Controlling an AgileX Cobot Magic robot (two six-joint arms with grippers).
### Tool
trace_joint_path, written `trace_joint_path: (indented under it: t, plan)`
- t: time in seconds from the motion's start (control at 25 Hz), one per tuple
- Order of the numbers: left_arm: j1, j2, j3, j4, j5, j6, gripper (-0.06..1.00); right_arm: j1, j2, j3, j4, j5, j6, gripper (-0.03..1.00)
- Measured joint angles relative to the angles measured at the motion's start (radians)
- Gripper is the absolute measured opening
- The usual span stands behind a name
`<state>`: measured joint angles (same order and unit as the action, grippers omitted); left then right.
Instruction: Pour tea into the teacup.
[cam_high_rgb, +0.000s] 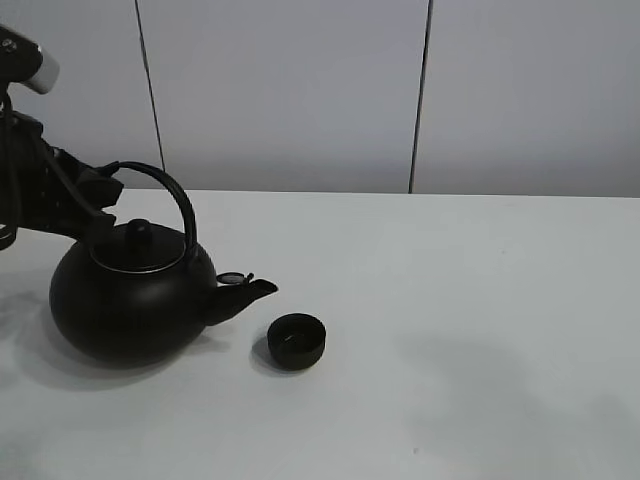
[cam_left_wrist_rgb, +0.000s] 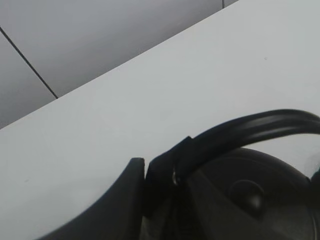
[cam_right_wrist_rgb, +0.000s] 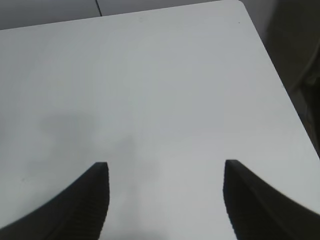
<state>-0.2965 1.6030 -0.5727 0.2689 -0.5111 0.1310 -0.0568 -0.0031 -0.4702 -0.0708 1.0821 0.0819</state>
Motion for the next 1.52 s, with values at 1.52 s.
trace_joint_path:
  t: [1.52]
  plan:
    - [0.000,0.000,-0.046,0.000,0.055,0.088,0.15,0.000,0.000,0.000,0.000,-0.001,0.000,0.45]
